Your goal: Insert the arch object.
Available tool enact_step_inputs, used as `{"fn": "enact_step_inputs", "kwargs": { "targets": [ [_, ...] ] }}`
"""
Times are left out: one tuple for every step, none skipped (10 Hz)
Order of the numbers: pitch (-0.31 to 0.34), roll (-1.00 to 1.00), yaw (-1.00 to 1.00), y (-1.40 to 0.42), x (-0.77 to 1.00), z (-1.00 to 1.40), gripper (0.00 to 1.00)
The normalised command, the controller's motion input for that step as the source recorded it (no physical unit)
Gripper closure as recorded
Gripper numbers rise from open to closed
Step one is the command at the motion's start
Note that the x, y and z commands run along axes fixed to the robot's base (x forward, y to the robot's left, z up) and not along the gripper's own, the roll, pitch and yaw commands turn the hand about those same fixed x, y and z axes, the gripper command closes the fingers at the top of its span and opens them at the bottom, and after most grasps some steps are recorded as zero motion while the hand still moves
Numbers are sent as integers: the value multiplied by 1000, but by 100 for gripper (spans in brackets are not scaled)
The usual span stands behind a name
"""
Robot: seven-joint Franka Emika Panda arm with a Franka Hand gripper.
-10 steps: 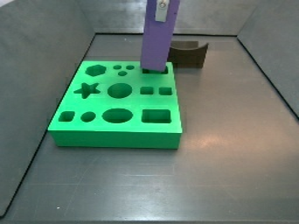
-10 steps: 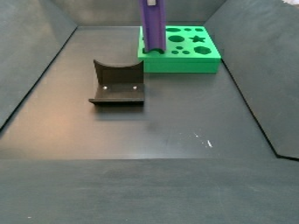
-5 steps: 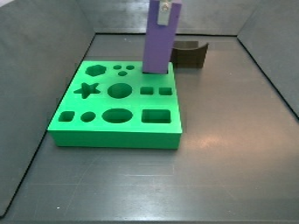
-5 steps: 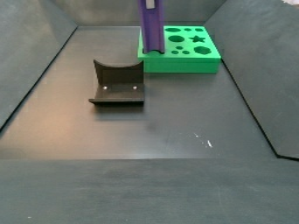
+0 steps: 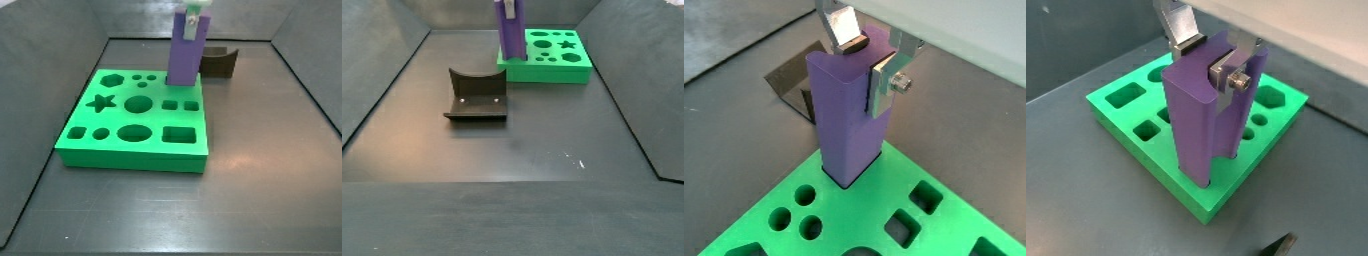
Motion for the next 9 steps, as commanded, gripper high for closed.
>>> {"fn": "enact_step_inputs", "kwargs": {
  "targets": [
    [-351,-131,-229,66,-91,-194,100],
    [-289,-76,-220,6,-71,-146,100],
    [-193,0,-194,0,-11,-211,100],
    [-136,24,-200,0,0,-251,100],
    [-166,0,-169,0,0,-283,100],
    [-194,0,-151,0,-14,-291,100],
    [-200,0,-143,0,-37,-209,100],
    [-99,-11,-71,51,0,-31,100],
    [0,-47,0,34,0,0,100]
  ]
}}
